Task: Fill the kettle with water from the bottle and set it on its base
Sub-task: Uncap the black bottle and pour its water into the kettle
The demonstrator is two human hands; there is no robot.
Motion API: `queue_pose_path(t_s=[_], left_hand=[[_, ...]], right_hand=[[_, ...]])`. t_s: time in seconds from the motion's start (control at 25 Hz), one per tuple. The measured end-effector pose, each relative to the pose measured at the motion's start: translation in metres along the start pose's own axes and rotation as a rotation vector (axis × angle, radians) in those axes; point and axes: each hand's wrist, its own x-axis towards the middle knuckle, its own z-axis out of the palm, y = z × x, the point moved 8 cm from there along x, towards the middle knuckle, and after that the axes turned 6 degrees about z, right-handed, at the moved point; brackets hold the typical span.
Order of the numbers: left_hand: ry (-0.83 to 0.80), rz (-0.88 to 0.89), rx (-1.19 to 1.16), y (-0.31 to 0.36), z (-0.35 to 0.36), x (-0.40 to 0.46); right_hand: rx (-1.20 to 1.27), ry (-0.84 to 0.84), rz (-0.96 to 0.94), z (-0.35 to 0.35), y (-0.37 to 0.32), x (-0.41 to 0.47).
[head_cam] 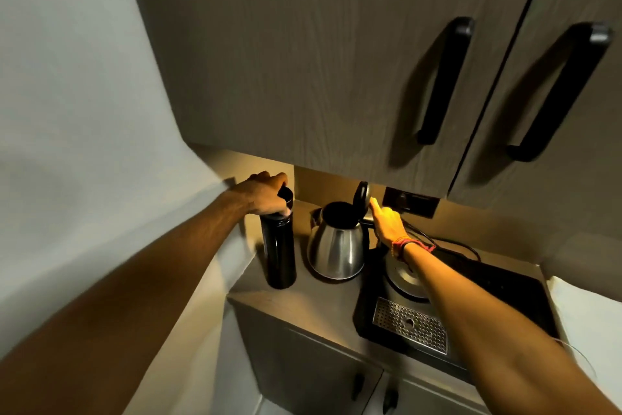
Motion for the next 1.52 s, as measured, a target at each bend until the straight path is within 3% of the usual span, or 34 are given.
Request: queue_pose_path(t_s=[0.12, 0.2, 0.24, 0.32, 0.4, 0.56, 0.72, 0.8, 0.96, 1.04, 1.12, 1.2, 1.28, 1.36, 1.52], left_hand=[[0.215, -0.018, 0.173, -0.001, -0.014, -0.013], [0.466, 0.122, 0.266, 0.019, -0.020, -0.028], [0.515, 0.251, 0.265, 0.035, -0.008, -0.034], [0.403, 0.475, 0.223, 0.065, 0.046, -0.043], [0.206, 0.511, 0.241, 0.080, 0.116, -0.043], [-0.032, 0.175, 0.134, 0.067, 0.212, -0.027], [-0.042, 0.008, 0.065, 0.057, 0.247, -0.025], [0.141, 0.044, 0.109, 0.059, 0.227, -0.031], [0.762, 0.365, 0.214, 0.071, 0.130, -0.053], [0.966, 0.244, 0.063, 0.042, 0.085, -0.059], [1.049, 0.021, -0.281, -0.002, 0.068, -0.061], [0.906, -0.093, -0.721, -0.034, 0.083, -0.049], [0.610, -0.129, -1.032, -0.041, 0.109, -0.028], [0.463, -0.177, -1.096, -0.039, 0.129, -0.019], [0.543, -0.252, -0.928, -0.037, 0.129, -0.018]], right_hand=[[-0.002, -0.037, 0.016, 0.025, 0.006, 0.004], [-0.069, -0.014, -0.107, 0.036, -0.011, 0.010], [-0.081, -0.011, -0.153, 0.040, -0.019, 0.014], [-0.135, -0.004, -0.166, 0.041, -0.021, 0.018], [-0.121, 0.031, -0.176, 0.038, -0.015, 0.024], [-0.245, 0.031, -0.208, 0.039, -0.009, 0.031], [-0.292, 0.007, -0.170, 0.040, -0.006, 0.032], [-0.313, -0.006, -0.182, 0.040, -0.007, 0.034], [-0.332, 0.009, -0.220, 0.041, -0.005, 0.038], [-0.338, 0.036, -0.251, 0.041, -0.008, 0.038], [-0.326, 0.052, -0.272, 0.040, -0.009, 0.038], [-0.317, 0.054, -0.286, 0.040, -0.009, 0.037], [-0.327, 0.049, -0.293, 0.041, -0.009, 0.037], [-0.344, 0.043, -0.274, 0.040, -0.008, 0.038], [-0.392, 0.097, -0.202, 0.035, -0.001, 0.038]])
